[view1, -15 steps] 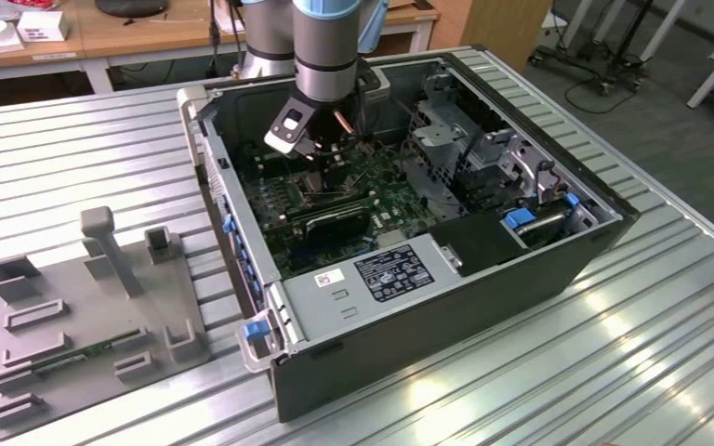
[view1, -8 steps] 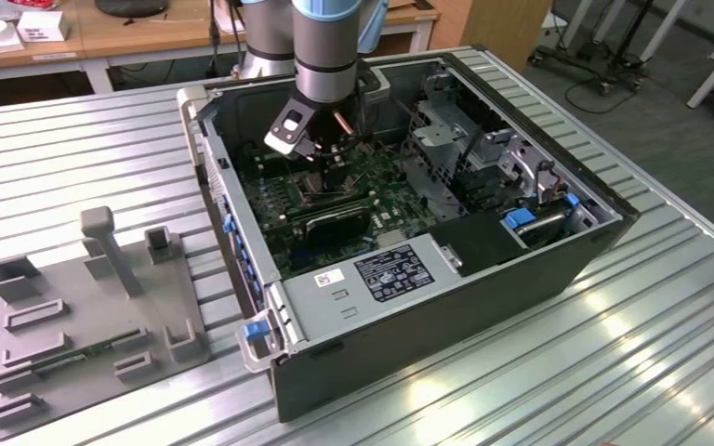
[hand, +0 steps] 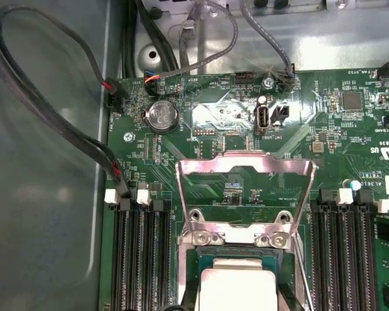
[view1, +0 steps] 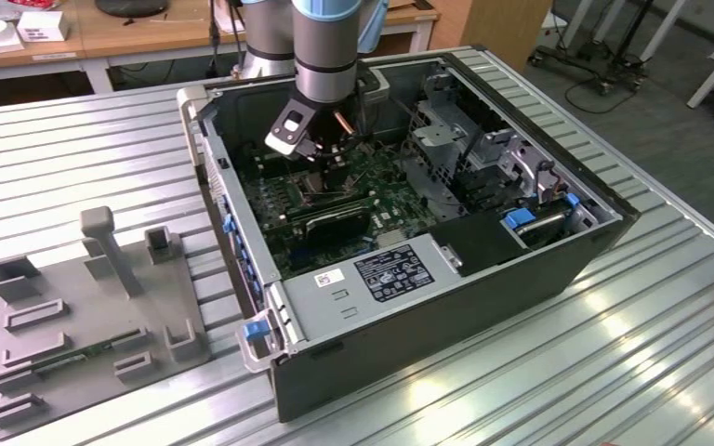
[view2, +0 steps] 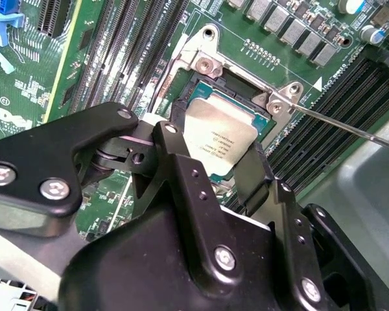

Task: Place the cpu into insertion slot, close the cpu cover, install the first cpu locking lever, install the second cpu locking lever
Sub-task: 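Place the cpu into insertion slot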

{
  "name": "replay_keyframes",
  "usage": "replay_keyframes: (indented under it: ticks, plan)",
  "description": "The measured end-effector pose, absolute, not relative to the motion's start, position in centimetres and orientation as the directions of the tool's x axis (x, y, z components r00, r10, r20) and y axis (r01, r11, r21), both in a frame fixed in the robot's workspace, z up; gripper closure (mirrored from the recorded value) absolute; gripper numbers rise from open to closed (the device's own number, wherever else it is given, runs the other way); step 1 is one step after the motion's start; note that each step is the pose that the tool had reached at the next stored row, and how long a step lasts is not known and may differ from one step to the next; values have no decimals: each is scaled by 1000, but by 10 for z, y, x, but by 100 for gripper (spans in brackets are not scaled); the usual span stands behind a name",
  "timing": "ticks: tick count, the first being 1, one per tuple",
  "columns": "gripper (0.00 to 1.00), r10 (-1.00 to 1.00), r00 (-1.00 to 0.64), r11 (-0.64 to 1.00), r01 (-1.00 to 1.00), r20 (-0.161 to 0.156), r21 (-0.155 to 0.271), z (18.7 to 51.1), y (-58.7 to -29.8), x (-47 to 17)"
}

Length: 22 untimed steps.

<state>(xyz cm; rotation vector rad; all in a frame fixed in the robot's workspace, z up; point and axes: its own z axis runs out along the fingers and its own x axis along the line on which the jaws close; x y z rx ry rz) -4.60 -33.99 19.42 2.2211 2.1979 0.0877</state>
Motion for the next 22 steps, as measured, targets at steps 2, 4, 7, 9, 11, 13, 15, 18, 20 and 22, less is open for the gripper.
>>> replay_keyframes:
  ticks: [2,4,7,9,11,13,15,18,20,22]
  plan:
    - [46,1000,10,-11,999,29,51,194,-340,-46]
    - [46,1000,10,-11,999,29,51,194,-340,-46]
    - [46,1000,10,-11,999,29,50,193,-340,-46]
    - [46,1000,10,-11,999,29,50,193,-340,-46]
    - [46,1000,10,-11,999,29,50,193,-340,-46]
    - [46,1000,10,-11,999,29,51,193,-340,-46]
    - [46,1000,10,-11,999,29,51,192,-340,-46]
    - [46,1000,10,-11,999,29,50,192,-340,-46]
    - [46,1000,10,-11,999,29,50,192,-340,-46]
    - [46,1000,10,-11,999,29,51,192,-340,-46]
